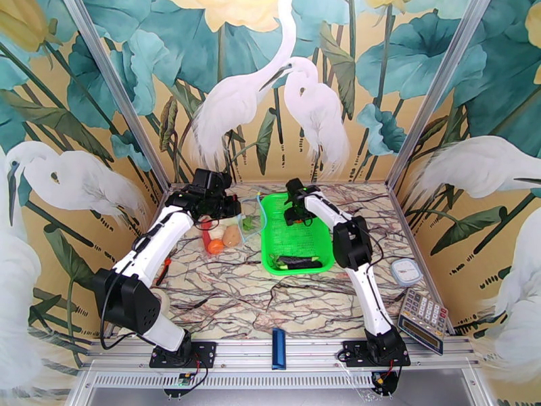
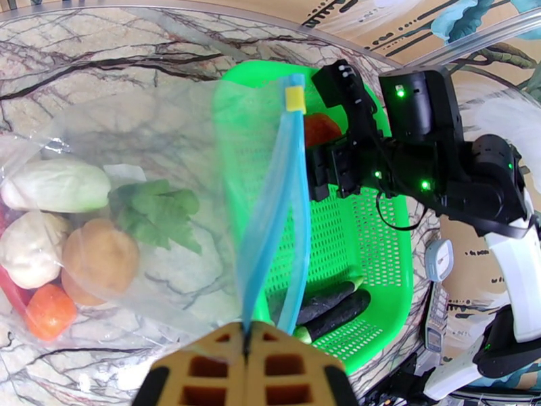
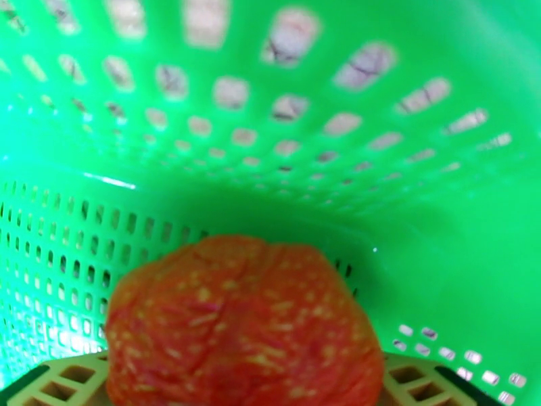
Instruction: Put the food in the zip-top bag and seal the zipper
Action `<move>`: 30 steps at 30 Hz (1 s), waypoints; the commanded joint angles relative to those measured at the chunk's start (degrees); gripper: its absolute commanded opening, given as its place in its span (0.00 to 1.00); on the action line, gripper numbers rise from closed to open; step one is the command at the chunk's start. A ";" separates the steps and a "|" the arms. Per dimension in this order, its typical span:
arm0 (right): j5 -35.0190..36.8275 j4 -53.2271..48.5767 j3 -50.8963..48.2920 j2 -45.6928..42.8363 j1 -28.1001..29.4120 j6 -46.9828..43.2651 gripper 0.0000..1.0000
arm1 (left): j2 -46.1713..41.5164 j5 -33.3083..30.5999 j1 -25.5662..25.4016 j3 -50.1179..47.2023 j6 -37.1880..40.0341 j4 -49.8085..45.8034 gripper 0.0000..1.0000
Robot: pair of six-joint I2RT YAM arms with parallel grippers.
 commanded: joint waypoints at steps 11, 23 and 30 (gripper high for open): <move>-0.64 0.90 3.81 0.06 -0.05 2.07 0.61 | -0.67 0.39 0.54 0.75 1.95 -1.86 0.00; -4.61 4.48 -3.68 -12.86 0.05 4.91 0.49 | 1.10 2.07 0.63 1.23 1.73 -0.80 0.00; -15.93 9.05 -11.33 -27.14 1.43 7.06 0.49 | 2.47 2.78 0.63 2.29 1.49 0.00 0.00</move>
